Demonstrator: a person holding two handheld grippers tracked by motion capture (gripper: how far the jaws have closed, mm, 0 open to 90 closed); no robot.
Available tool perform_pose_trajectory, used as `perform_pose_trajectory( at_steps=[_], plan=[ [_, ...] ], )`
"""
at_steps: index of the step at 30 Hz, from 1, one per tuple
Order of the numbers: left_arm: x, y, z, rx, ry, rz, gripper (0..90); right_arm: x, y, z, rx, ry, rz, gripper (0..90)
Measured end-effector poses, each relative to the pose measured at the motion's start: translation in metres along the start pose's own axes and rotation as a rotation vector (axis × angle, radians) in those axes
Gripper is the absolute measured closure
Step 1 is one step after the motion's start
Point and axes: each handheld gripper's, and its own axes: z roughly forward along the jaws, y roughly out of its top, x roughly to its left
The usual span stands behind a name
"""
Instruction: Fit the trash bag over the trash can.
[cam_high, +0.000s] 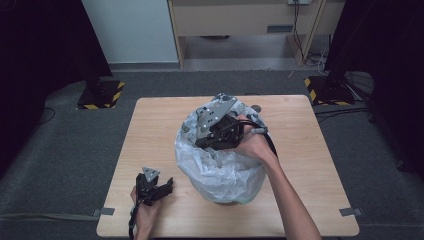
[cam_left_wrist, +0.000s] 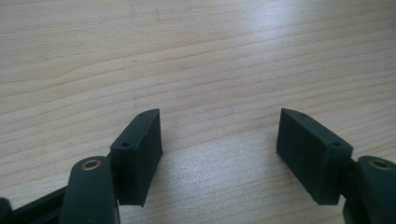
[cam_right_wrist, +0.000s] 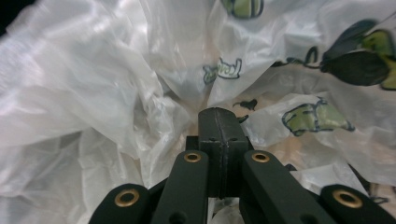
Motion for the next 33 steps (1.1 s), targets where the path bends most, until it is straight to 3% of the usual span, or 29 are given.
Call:
perform_pose_trajectory(
  at_steps=[9, 14, 17, 26, 33],
  plan=[
    [0.0, 0.0, 0.0, -0.001, 0.0, 0.001, 30.7, 0.0, -0.009, 0.006, 0.035, 0.001, 0.006, 90.0],
    [0.0, 0.0, 0.0, -0.002, 0.0, 0.0, 30.7, -0.004, -0.016, 0.012, 0.115, -0.012, 0.042, 90.0],
    [0.0, 0.0, 0.0, -0.001, 0.0, 0.001, 30.7, -0.004, -0.015, 0.013, 0.123, -0.011, 0.036, 90.0],
    [0.0, 0.0, 0.0, -0.002, -0.001, 0.0, 30.7, -0.001, -0.006, -0.004, 0.023, -0.063, 0.027, 85.8],
    [0.0, 0.0, 0.0, -0.002, -0.001, -0.001, 30.7, -0.002, 0.006, -0.03, -0.114, -0.145, 0.039, 90.0]
  ],
)
